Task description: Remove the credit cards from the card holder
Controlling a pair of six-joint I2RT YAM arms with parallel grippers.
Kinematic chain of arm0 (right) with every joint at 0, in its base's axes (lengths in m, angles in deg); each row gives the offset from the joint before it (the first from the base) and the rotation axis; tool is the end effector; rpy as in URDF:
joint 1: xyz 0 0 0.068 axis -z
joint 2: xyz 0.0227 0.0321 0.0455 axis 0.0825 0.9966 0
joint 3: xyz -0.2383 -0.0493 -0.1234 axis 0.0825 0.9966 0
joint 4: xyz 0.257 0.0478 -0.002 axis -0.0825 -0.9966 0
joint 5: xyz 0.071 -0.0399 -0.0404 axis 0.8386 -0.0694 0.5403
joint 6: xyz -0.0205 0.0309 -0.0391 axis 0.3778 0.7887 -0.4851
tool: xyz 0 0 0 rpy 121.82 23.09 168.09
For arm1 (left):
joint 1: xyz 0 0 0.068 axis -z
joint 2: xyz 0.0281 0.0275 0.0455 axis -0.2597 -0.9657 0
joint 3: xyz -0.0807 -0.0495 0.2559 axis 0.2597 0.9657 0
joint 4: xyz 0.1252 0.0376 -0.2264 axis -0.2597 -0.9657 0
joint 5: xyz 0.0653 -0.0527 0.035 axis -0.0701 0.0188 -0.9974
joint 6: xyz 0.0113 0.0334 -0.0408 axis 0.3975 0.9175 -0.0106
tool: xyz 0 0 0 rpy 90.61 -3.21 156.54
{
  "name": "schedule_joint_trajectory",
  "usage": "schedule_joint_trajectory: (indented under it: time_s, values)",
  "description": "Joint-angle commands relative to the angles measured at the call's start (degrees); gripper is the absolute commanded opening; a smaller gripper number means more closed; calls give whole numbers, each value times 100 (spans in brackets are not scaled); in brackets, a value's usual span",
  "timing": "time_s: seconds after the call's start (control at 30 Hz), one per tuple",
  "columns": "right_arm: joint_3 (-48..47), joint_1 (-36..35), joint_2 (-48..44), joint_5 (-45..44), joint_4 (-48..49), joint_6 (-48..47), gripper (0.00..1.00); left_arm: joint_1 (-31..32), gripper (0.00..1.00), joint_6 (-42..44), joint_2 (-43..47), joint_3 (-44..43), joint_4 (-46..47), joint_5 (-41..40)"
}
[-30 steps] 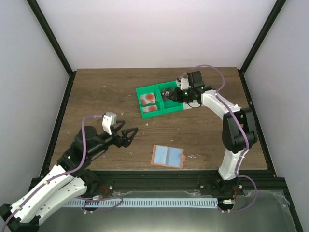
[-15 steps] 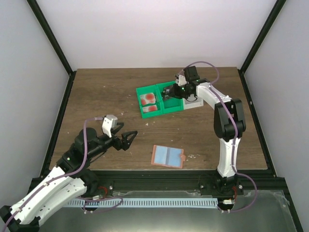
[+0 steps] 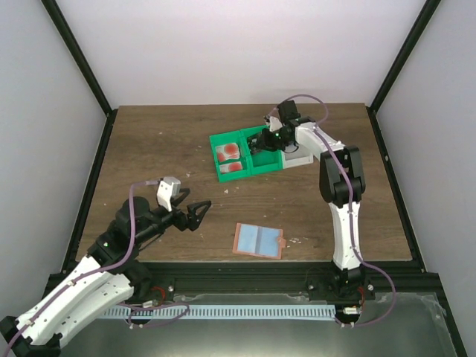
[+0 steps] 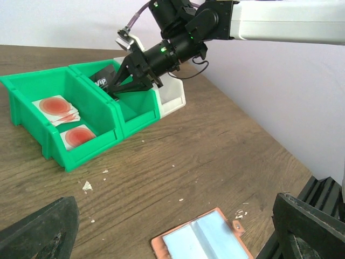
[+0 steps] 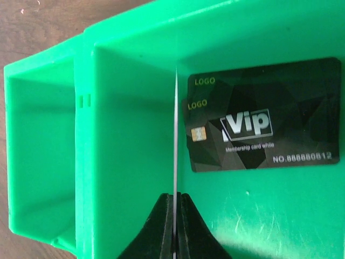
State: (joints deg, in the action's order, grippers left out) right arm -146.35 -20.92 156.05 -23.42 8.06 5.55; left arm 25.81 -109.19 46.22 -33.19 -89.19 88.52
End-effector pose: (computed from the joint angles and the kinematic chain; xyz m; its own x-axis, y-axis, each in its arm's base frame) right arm 0.4609 0.1531 0.1872 -0.9320 -0.0098 -0.3624 -0.2329 0.7822 0.5779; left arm 0.1025 -0.0944 0.2848 -0.4246 -0.0838 -0.9015 0.6303 0.6874 -0.3608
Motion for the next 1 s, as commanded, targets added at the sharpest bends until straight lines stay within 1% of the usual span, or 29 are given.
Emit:
schedule_joint_trajectory:
  time_s: [0.0,0.1,0.2,0.4,0.6,0.83,0.97]
  values:
    - [-528,91,302,160,-262,-124,1,-20,100,66,16,64,-1,-90]
    - [-637,118,438,211,-292,-133,1,-22,100,58,-7,73,8,-116]
    - [-654,141,493,200,-269,-119,3,-22,100,48,-35,72,17,-129]
    - [-735,176,515,-48,-246,47,12,-23,100,43,-62,82,21,-142]
    - [-815,185,492,-285,-209,184,16,-23,100,28,-54,84,11,-151]
    - [-950,190,402,-553,-149,383,27,-18,100,19,-50,90,17,-150]
    - [-1032,186,347,-626,-137,467,31,-22,100,21,-45,91,17,-149]
